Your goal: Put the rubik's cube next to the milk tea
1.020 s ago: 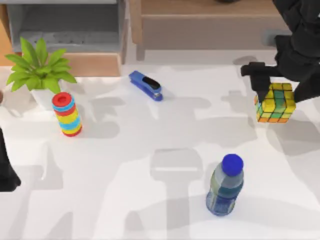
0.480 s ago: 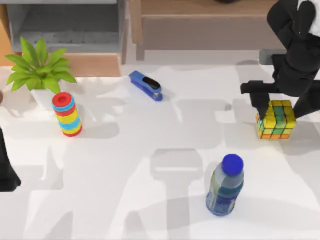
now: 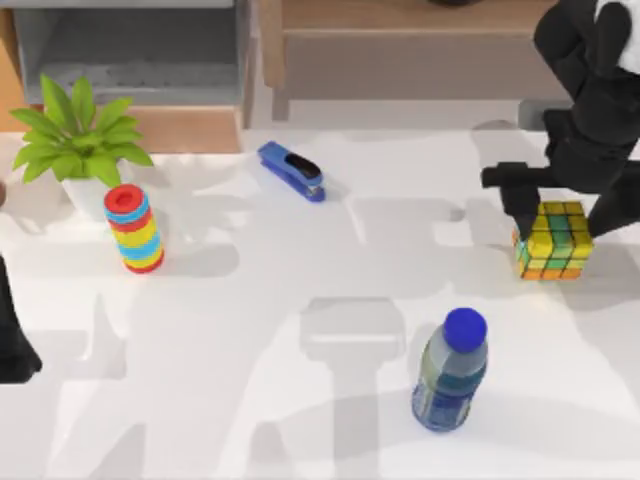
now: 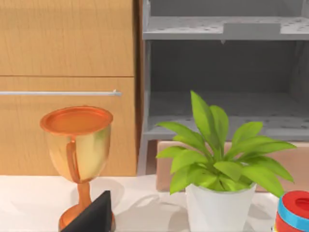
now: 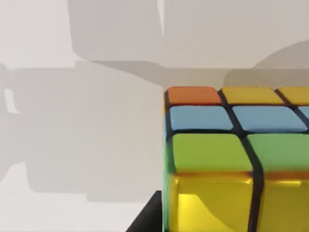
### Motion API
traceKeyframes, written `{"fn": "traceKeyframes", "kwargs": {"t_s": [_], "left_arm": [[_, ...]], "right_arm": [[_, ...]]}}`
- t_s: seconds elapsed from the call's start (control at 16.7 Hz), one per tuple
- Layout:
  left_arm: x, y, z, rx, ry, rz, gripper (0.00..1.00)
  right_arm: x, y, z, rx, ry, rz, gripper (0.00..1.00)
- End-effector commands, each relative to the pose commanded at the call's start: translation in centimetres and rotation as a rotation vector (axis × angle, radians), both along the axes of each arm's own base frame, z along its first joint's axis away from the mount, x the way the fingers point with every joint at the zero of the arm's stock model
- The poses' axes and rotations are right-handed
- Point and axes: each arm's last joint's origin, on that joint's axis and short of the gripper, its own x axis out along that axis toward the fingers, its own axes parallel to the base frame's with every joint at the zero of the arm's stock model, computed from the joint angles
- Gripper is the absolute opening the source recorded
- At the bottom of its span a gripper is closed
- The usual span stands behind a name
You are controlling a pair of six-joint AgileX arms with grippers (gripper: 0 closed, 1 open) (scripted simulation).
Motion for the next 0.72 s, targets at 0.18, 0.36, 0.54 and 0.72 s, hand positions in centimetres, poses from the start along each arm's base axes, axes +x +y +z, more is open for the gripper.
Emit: {"fn": "traceKeyframes", "kwargs": {"t_s": [0.18,0.36,0.54,0.72], "left_arm": [[0.00,0.00,0.00,0.000,0.000,0.000,1.00],[0.00,0.00,0.00,0.000,0.000,0.000,1.00],[0.00,0.00,0.00,0.000,0.000,0.000,1.00],[0.00,0.00,0.00,0.000,0.000,0.000,1.00]], "right_arm": [[0.00,0.00,0.00,0.000,0.000,0.000,0.75],[0.00,0.00,0.00,0.000,0.000,0.000,0.98],[0.00,0.00,0.00,0.000,0.000,0.000,1.00],[0.00,0.00,0.00,0.000,0.000,0.000,1.00]]}}
